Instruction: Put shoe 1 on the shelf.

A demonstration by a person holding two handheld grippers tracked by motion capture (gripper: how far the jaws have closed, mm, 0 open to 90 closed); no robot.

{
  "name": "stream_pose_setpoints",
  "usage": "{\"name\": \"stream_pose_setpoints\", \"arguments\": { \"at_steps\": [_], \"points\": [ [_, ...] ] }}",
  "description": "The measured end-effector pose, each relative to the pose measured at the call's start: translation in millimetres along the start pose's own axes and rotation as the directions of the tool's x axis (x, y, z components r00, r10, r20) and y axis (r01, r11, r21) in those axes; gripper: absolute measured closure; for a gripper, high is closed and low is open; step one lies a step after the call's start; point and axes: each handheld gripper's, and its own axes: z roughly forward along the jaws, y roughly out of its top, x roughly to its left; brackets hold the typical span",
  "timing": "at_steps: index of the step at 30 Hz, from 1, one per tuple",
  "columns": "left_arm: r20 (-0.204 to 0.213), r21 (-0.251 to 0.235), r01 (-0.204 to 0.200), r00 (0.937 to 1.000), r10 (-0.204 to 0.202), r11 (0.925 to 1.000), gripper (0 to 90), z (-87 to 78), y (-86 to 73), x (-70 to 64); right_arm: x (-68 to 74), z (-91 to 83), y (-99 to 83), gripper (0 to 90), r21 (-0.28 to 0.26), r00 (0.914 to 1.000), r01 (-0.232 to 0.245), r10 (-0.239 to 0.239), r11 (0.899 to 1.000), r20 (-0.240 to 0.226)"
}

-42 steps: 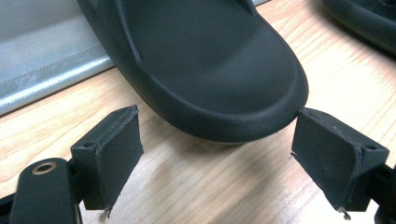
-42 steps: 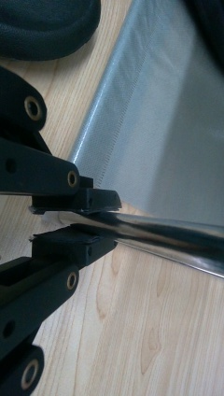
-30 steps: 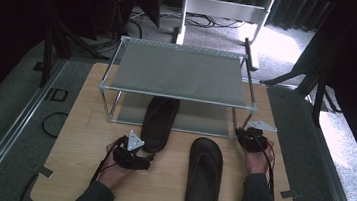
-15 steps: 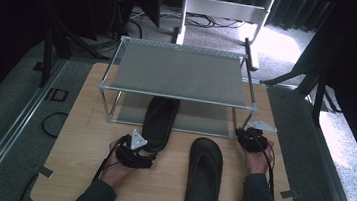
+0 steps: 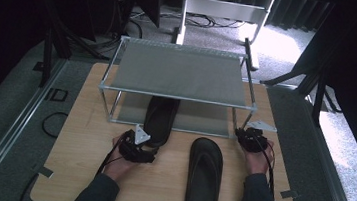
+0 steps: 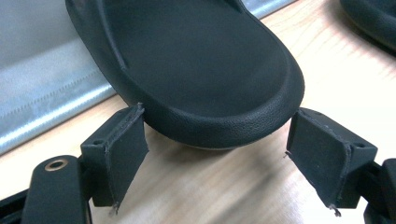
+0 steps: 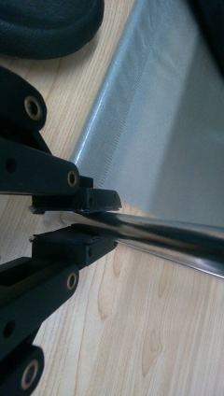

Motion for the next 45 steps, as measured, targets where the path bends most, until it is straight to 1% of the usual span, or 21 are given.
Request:
{"name": "stream_pose_setpoints", "arguments": {
  "at_steps": [2,3,5,10,13,16,20,21,23,26,27,31,32,35,40,42,43,44,45],
  "points": [
    [-0.003,0.0,0.0,1.0,0.0,1.0,21.1,1.6,1.1,0.4,0.1,0.0,0.0,80.5,0.0,1.0,0.0,0.0,1.0,0.0],
    [-0.014,0.005,-0.012,0.9998,0.012,0.9999,21.1,3.1,2.9,1.0,0.1,0.1,-0.1,80.5,0.001,1.0,0.0,0.0,1.0,0.001],
    [-0.029,0.002,-0.021,0.9993,0.021,0.9998,23.2,5.9,6.2,1.3,0.0,0.2,0.0,80.5,0.002,1.0,0.002,-0.002,1.0,0.0],
    [-0.038,0.006,-0.021,0.9991,0.021,0.9998,23.3,14.9,13.3,4.5,0.0,0.3,-0.1,80.5,0.003,1.0,0.003,-0.003,1.0,-0.001],
    [-0.049,0.006,-0.02,0.9986,0.02,0.9998,24.9,20.7,18.1,7.0,-0.2,0.4,-0.1,80.5,0.004,1.0,0.003,-0.003,1.0,-0.002],
    [-0.06,0.014,-0.03,0.9978,0.031,0.9995,24.9,27.1,23.6,9.3,-0.3,0.5,-0.3,80.4,0.003,1.0,0.003,-0.003,1.0,-0.003],
    [-0.059,0.016,-0.028,0.9978,0.029,0.9995,25.0,33.7,28.6,13.0,-0.3,0.7,-0.5,80.5,0.004,1.0,0.001,-0.001,1.0,-0.004],
    [-0.055,0.013,-0.029,0.9981,0.029,0.9995,25.3,39.4,32.0,15.7,-0.4,0.9,-0.6,80.5,0.004,1.0,0.002,-0.002,1.0,-0.003],
    [-0.06,0.006,-0.036,0.9975,0.036,0.9993,25.9,42.9,33.7,15.2,-0.3,0.9,-0.8,80.4,0.004,1.0,0.002,-0.002,1.0,-0.003],
    [-0.057,0.003,-0.038,0.9976,0.039,0.9993,26.7,44.1,34.6,15.0,-0.4,1.0,-0.9,80.4,0.005,1.0,0.002,-0.002,1.0,-0.004],
    [-0.058,0.0,-0.042,0.9975,0.042,0.9991,27.5,47.1,37.2,15.2,-0.4,1.0,-1.0,80.4,0.005,1.0,0.001,-0.001,1.0,-0.004],
    [-0.072,-0.003,-0.027,0.9971,0.026,0.9996,32.1,51.2,42.2,16.9,-0.3,0.9,-1.4,80.4,0.005,1.0,0.0,0.0,1.0,-0.004],
    [-0.07,-0.01,-0.019,0.9974,0.018,0.9998,33.8,52.5,42.9,17.0,-0.4,0.9,-1.5,80.4,0.005,1.0,-0.002,0.002,1.0,-0.004],
    [-0.067,-0.018,-0.002,0.9977,0.001,0.9998,34.8,52.8,44.1,18.4,-0.5,0.9,-1.6,80.4,0.005,1.0,-0.003,0.003,1.0,-0.005],
    [-0.042,-0.028,0.022,0.9989,-0.023,0.9994,27.2,48.6,39.1,25.2,-0.7,0.8,-1.7,80.3,0.006,1.0,0.0,0.0,1.0,-0.007],
    [-0.03,-0.023,0.034,0.9989,-0.035,0.9991,24.7,48.8,35.4,29.5,-0.7,0.8,-1.6,80.3,0.006,1.0,0.001,-0.001,1.0,-0.007],
    [-0.02,-0.008,0.038,0.9991,-0.038,0.9993,23.5,50.1,32.3,33.3,-0.7,0.8,-1.6,80.3,0.006,1.0,0.001,-0.001,1.0,-0.006],
    [-0.02,-0.008,0.038,0.9991,-0.038,0.9993,20.6,50.1,32.3,33.3,-0.7,0.8,-1.6,80.3,0.006,1.0,0.001,-0.001,1.0,-0.006],
    [-0.016,0.0,0.039,0.9991,-0.039,0.9993,20.6,51.2,30.7,34.7,-0.5,0.8,-1.6,80.3,0.006,1.0,0.0,0.0,1.0,-0.006]
  ]
}}
